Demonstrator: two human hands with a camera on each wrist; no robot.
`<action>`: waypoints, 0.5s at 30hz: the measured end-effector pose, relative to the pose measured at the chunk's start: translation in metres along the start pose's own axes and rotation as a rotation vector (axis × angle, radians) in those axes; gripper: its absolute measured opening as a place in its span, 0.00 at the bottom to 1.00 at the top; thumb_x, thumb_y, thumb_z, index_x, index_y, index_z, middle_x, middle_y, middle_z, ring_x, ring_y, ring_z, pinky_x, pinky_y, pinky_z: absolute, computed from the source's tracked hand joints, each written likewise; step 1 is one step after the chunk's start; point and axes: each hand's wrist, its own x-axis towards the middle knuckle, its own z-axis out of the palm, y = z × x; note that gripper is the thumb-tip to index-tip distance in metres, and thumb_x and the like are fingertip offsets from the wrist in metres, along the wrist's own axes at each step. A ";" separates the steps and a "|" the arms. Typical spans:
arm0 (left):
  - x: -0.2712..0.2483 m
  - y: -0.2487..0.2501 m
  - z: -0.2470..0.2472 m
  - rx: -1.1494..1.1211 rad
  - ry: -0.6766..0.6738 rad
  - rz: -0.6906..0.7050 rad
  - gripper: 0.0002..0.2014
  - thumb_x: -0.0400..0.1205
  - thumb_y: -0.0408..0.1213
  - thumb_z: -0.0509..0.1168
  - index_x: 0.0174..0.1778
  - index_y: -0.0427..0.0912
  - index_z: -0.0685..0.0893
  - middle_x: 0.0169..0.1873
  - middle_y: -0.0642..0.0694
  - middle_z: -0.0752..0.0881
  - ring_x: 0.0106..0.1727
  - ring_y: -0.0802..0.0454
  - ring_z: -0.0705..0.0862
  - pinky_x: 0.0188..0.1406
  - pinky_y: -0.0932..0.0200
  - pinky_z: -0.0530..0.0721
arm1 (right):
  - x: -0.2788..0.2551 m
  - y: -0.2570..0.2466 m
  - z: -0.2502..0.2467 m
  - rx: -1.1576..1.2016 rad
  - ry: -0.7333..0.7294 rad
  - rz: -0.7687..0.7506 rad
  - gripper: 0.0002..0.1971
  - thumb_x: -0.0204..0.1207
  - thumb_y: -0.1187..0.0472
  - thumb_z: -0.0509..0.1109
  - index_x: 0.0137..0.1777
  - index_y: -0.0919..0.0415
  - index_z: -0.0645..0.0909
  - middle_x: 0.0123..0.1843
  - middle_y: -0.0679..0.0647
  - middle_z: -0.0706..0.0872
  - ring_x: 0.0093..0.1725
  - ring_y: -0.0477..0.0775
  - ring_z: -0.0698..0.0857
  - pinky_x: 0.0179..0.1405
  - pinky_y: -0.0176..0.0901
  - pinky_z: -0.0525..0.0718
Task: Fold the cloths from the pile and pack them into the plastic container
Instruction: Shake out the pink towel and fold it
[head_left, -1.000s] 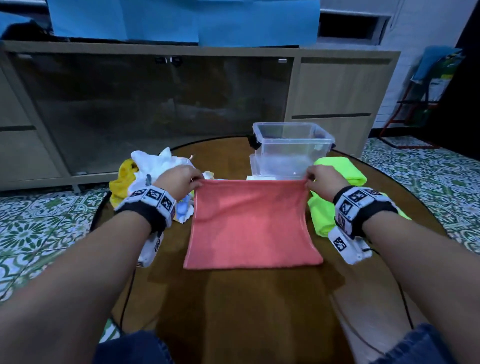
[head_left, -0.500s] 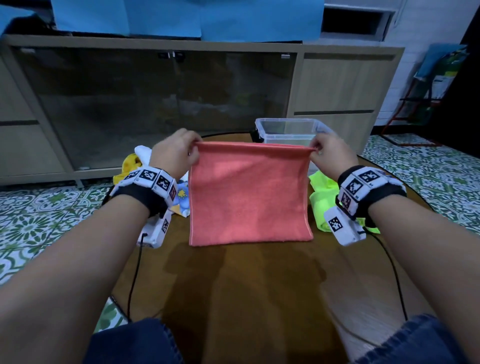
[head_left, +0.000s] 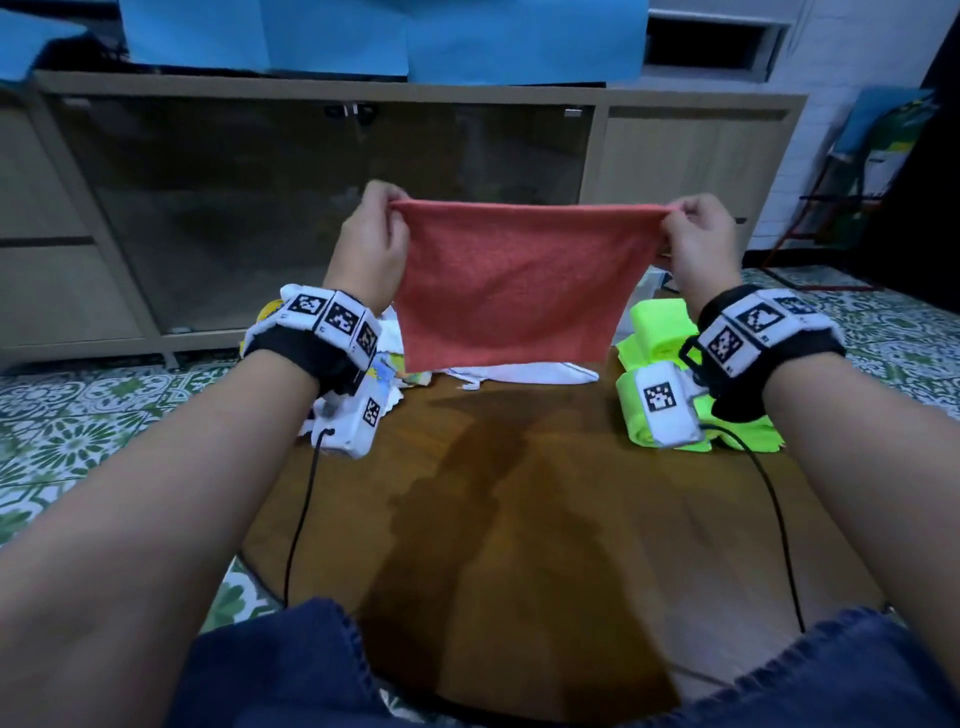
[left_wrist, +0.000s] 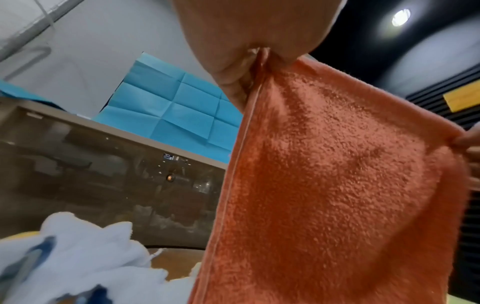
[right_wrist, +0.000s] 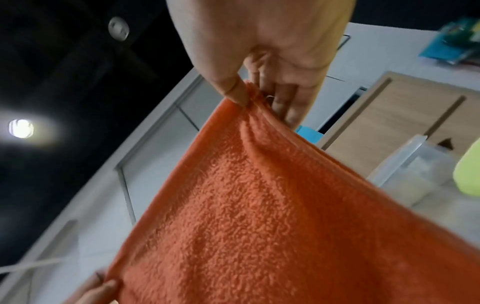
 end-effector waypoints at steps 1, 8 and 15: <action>0.000 0.006 -0.001 -0.037 0.020 -0.006 0.12 0.85 0.30 0.51 0.60 0.33 0.75 0.51 0.37 0.83 0.51 0.47 0.80 0.45 0.65 0.70 | 0.001 -0.004 -0.002 0.030 0.016 0.014 0.10 0.75 0.66 0.59 0.36 0.51 0.70 0.34 0.51 0.76 0.34 0.52 0.78 0.34 0.46 0.80; 0.005 0.004 0.002 0.026 0.025 -0.016 0.12 0.86 0.38 0.56 0.62 0.40 0.78 0.56 0.42 0.85 0.58 0.45 0.82 0.53 0.57 0.76 | 0.017 -0.001 -0.010 -0.158 -0.015 -0.050 0.05 0.81 0.65 0.61 0.46 0.55 0.74 0.40 0.45 0.76 0.37 0.42 0.75 0.34 0.30 0.75; -0.015 -0.064 0.032 0.391 -0.297 -0.061 0.06 0.79 0.38 0.66 0.51 0.46 0.85 0.50 0.47 0.87 0.53 0.46 0.84 0.47 0.57 0.75 | 0.008 0.072 -0.002 -0.622 -0.279 -0.057 0.14 0.72 0.69 0.68 0.30 0.54 0.71 0.33 0.56 0.78 0.39 0.54 0.77 0.39 0.44 0.73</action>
